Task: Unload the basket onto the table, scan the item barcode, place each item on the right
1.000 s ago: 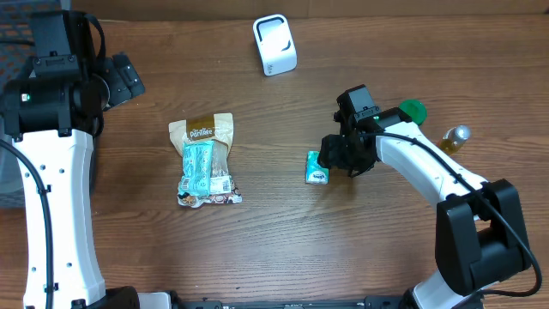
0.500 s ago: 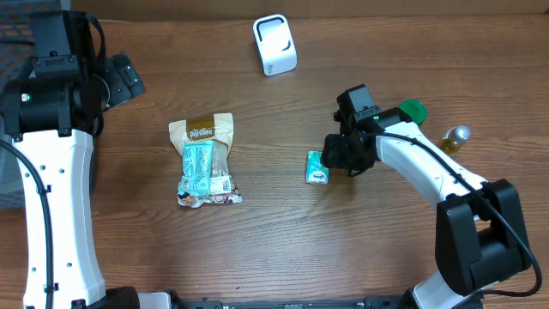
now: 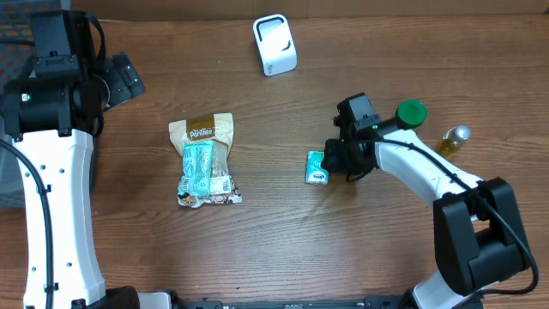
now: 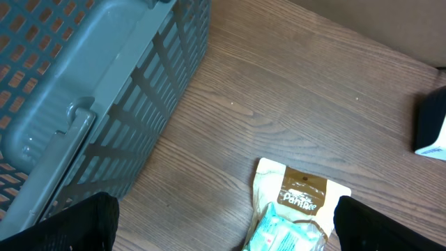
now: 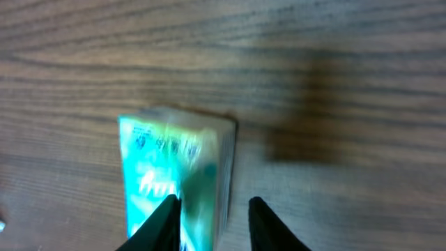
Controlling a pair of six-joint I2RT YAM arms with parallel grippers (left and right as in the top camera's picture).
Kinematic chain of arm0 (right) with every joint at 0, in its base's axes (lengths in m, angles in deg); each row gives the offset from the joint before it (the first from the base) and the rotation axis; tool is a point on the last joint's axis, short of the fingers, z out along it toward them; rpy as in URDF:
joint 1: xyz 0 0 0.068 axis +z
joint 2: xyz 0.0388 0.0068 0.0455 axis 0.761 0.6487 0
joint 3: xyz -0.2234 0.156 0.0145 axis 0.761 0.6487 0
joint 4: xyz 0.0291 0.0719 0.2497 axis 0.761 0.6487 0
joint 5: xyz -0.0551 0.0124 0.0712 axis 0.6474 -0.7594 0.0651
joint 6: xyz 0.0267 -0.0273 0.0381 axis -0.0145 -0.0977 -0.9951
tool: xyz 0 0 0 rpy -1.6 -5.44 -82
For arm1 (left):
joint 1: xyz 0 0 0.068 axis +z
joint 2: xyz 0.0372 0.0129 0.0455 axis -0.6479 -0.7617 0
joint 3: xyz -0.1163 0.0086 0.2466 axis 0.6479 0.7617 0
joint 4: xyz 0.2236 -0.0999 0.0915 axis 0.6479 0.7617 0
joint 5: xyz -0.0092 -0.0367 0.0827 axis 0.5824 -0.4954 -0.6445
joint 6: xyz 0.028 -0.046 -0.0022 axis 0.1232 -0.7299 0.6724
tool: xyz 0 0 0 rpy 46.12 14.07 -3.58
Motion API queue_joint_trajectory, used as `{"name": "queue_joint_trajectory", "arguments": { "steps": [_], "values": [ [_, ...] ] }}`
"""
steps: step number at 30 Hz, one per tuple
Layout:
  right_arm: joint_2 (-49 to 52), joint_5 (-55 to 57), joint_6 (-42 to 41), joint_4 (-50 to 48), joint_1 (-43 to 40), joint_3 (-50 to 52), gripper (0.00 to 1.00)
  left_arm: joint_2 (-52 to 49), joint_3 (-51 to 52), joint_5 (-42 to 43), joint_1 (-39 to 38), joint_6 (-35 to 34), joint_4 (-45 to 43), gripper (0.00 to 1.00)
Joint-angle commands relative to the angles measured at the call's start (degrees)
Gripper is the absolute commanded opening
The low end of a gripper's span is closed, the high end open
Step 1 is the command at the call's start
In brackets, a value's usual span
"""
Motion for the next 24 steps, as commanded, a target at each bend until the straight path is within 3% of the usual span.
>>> {"name": "queue_joint_trajectory", "arguments": {
  "steps": [1, 11, 16, 24],
  "values": [
    [0.1, -0.3, -0.5, -4.3, -0.1, 3.1, 0.24, -0.1, -0.1, -0.8, 0.0, -0.2, -0.1, 0.99],
    [0.0, -0.3, -0.7, -10.2, -0.3, 6.6, 0.18, -0.1, -0.1, -0.8, 0.0, -0.2, -0.1, 1.0],
    [-4.0, -4.9, -0.6, -9.8, -1.5, 4.1, 0.29, -0.1, -0.1, -0.8, 0.0, -0.2, -0.1, 1.0],
    [-4.8, -5.1, -0.7, -8.5, -1.6, 5.4, 0.33, -0.1, -0.1, -0.8, 0.0, -0.2, -0.1, 1.0]
  ]
}}
